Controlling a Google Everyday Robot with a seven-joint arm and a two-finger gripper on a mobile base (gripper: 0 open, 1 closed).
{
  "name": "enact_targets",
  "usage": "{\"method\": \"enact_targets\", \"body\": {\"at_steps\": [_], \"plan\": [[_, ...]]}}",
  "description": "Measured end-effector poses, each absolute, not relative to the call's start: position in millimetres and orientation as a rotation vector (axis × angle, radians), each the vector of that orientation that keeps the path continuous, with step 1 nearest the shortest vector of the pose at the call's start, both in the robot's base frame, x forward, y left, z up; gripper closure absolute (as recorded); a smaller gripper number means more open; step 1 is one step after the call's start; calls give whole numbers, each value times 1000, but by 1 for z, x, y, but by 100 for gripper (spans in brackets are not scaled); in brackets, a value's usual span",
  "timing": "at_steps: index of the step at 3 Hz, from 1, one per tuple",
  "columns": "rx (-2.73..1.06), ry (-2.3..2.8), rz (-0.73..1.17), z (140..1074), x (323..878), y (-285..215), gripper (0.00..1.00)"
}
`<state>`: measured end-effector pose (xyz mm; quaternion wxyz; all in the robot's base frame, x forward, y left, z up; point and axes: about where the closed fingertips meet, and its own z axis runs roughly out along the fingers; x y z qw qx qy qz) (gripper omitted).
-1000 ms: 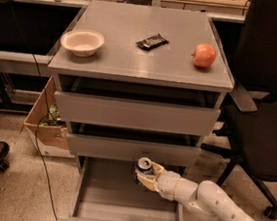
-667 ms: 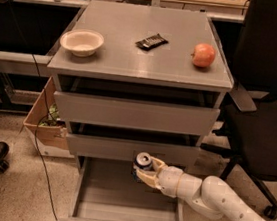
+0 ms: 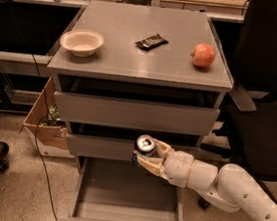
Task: Pick pepsi can from bottom drawer and place on counter
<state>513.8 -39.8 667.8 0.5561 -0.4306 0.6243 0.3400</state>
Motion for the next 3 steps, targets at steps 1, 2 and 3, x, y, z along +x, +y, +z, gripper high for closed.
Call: {"method": "enact_targets", "body": {"at_steps": [1,2,3], "plan": [[-1048,1393,751,762,514,-46,100],[-1069,1356,677,829,523,-52,100],[-1071,1354,670,835,527,-54,100]]}}
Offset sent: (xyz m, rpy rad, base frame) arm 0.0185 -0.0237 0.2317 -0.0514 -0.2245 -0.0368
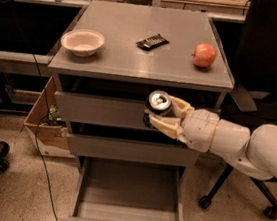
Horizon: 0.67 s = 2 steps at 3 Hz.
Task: Pick pepsi can from bottom drawer and place on counter
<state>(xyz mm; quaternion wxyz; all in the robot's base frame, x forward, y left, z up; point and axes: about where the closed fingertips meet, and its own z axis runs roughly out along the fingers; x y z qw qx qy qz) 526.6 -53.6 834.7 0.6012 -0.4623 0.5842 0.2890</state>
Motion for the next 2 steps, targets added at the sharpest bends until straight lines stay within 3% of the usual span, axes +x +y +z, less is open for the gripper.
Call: {"method": "enact_targets", "body": {"at_steps": [2], "plan": [[-1092,1324,581,910,580,-78,100]]}}
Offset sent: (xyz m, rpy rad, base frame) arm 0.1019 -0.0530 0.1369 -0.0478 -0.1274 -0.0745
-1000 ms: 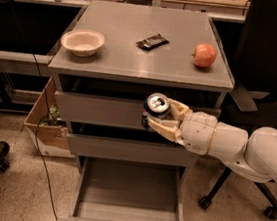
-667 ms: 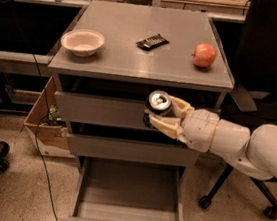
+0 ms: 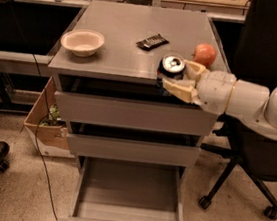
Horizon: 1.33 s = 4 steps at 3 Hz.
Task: Pick pepsi can from bottom drawer and place on counter
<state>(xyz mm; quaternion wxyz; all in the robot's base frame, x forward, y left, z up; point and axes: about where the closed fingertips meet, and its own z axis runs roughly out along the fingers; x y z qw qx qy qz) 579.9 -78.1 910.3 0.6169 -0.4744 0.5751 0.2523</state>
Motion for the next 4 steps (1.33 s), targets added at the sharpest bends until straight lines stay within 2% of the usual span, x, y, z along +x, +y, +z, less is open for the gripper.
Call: {"method": "enact_targets", "body": {"at_steps": [1,3,4], "plan": [[-1073,1327,562,931,622,-86,100],[-1057,1377,611,923,696,-62,100],[-1064,1423,662,904,716,-46,81]]}}
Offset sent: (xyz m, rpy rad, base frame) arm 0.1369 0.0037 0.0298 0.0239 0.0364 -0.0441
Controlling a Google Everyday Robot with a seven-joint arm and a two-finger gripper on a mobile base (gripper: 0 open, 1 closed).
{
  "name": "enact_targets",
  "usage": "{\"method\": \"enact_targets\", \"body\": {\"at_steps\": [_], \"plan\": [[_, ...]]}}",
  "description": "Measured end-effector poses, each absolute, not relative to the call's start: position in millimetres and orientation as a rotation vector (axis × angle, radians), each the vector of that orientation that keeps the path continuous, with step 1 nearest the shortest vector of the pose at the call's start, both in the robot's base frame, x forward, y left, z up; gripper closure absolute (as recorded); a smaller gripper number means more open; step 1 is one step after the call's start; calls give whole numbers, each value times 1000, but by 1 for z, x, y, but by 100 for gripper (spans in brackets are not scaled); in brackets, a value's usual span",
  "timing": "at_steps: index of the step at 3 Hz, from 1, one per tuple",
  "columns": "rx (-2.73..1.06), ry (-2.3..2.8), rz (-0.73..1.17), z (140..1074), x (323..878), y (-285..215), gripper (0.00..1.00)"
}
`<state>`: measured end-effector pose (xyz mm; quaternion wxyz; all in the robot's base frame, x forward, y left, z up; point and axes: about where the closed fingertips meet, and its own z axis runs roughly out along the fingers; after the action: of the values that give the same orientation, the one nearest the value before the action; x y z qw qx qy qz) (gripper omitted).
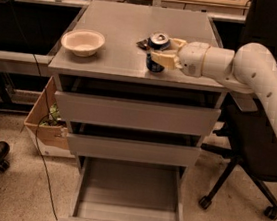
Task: Pick pepsi can from bottom drawer and place on counter
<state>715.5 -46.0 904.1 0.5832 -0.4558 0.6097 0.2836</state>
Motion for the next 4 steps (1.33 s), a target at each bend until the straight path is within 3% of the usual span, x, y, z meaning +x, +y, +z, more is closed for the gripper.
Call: {"method": "enact_targets", "body": {"at_steps": [3,4], "plan": [[-1039,1488,717,875,730,-41,11],[-1038,1491,719,874,730,-41,0]]}}
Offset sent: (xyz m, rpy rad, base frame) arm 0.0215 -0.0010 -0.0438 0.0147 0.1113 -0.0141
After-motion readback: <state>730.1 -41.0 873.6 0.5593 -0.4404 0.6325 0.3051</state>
